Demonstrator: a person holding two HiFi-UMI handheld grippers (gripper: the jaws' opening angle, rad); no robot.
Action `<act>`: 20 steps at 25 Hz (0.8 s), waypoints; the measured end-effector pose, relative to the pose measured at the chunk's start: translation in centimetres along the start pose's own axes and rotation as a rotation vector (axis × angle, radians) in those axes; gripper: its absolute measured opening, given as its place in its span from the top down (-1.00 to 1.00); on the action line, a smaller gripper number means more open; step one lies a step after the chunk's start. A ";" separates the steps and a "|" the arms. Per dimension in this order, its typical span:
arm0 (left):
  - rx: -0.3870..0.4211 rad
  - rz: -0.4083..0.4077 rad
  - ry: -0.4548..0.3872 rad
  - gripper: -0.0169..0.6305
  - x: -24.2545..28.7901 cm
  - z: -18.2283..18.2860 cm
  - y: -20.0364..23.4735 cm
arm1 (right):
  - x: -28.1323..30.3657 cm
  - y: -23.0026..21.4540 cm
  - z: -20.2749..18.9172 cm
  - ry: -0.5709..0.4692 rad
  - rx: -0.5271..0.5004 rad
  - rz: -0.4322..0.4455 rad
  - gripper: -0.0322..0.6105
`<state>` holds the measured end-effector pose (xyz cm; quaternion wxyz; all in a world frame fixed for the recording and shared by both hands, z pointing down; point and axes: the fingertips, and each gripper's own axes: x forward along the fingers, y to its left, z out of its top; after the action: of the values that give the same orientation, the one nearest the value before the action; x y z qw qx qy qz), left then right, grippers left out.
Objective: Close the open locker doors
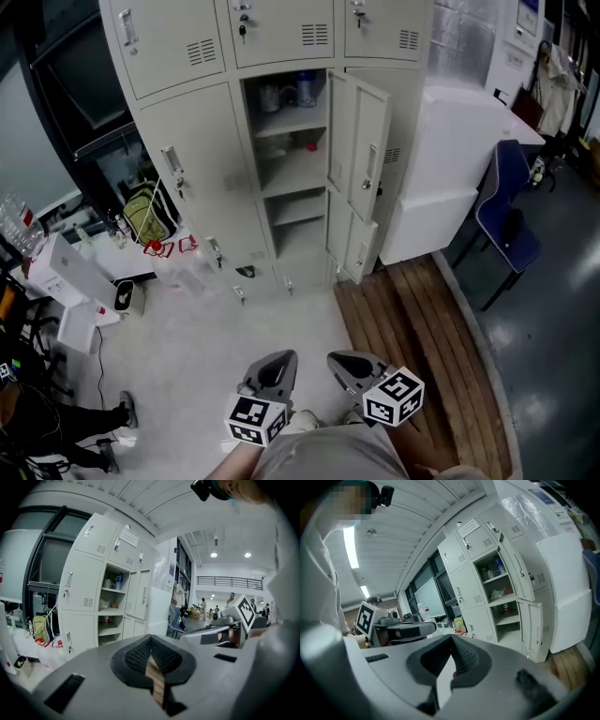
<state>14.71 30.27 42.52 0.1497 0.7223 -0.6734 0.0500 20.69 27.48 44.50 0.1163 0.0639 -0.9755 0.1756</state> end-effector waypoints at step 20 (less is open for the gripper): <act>0.006 -0.069 -0.008 0.91 0.4 0.0 3.3 | 3.5 0.7 0.3 0.002 0.001 -0.034 0.81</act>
<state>11.53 29.69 43.11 0.1465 0.7456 -0.6486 0.0439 17.11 27.73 44.92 0.1200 0.0805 -0.9741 0.1739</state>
